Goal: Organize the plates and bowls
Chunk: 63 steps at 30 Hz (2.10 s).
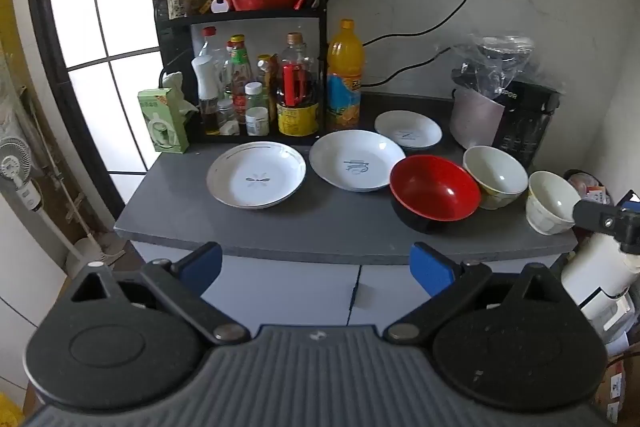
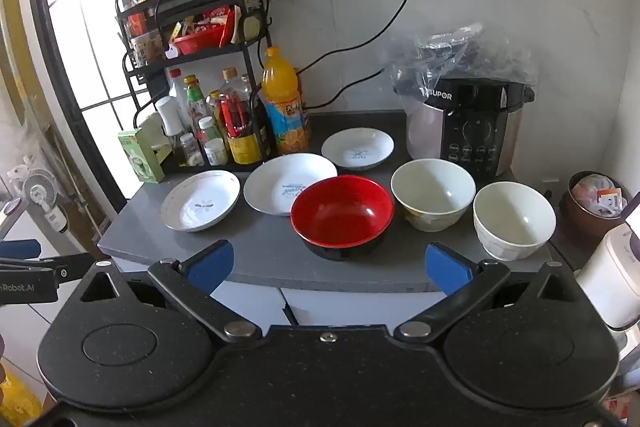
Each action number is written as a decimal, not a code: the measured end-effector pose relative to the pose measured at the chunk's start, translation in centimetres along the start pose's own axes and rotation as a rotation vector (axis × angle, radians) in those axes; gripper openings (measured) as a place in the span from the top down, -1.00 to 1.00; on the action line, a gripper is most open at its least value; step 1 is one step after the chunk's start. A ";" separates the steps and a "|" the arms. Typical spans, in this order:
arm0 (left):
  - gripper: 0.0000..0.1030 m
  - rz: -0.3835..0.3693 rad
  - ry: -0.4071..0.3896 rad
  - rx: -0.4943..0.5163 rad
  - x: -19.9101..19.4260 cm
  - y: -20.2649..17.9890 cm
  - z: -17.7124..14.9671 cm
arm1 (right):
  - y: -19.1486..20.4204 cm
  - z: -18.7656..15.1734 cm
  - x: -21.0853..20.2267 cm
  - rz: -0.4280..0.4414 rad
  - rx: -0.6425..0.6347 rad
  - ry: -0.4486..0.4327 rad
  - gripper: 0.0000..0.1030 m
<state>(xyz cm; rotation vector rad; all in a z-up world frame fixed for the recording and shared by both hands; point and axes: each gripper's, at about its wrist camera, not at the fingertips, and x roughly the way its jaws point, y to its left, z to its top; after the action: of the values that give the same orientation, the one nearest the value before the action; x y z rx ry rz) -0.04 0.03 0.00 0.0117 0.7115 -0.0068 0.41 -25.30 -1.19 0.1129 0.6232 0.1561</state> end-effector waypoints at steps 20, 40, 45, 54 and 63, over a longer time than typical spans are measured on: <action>-0.93 -0.004 0.027 -0.013 0.3 -0.2 -0.3 | -0.1 -0.3 -0.4 0.033 0.028 -0.001 -1.00; -0.93 -0.035 0.017 -0.026 -0.1 -0.4 -0.4 | 0.4 -0.2 -0.9 0.024 0.008 -0.004 -1.00; -0.93 -0.037 0.009 -0.033 -0.3 -0.1 -0.5 | 0.5 -0.2 -1.0 0.020 0.004 -0.008 -1.00; -0.93 -0.049 0.003 -0.034 -0.3 -0.1 -0.2 | 0.9 0.0 -1.0 0.012 -0.011 -0.012 -1.00; -0.93 -0.057 -0.005 -0.030 -0.3 0.0 0.0 | 1.2 0.3 -0.9 -0.004 -0.006 -0.023 -1.00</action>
<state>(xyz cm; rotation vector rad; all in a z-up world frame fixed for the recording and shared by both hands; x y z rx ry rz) -0.26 0.00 0.14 -0.0375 0.7066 -0.0506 -0.25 -24.28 -0.23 0.1079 0.6005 0.1529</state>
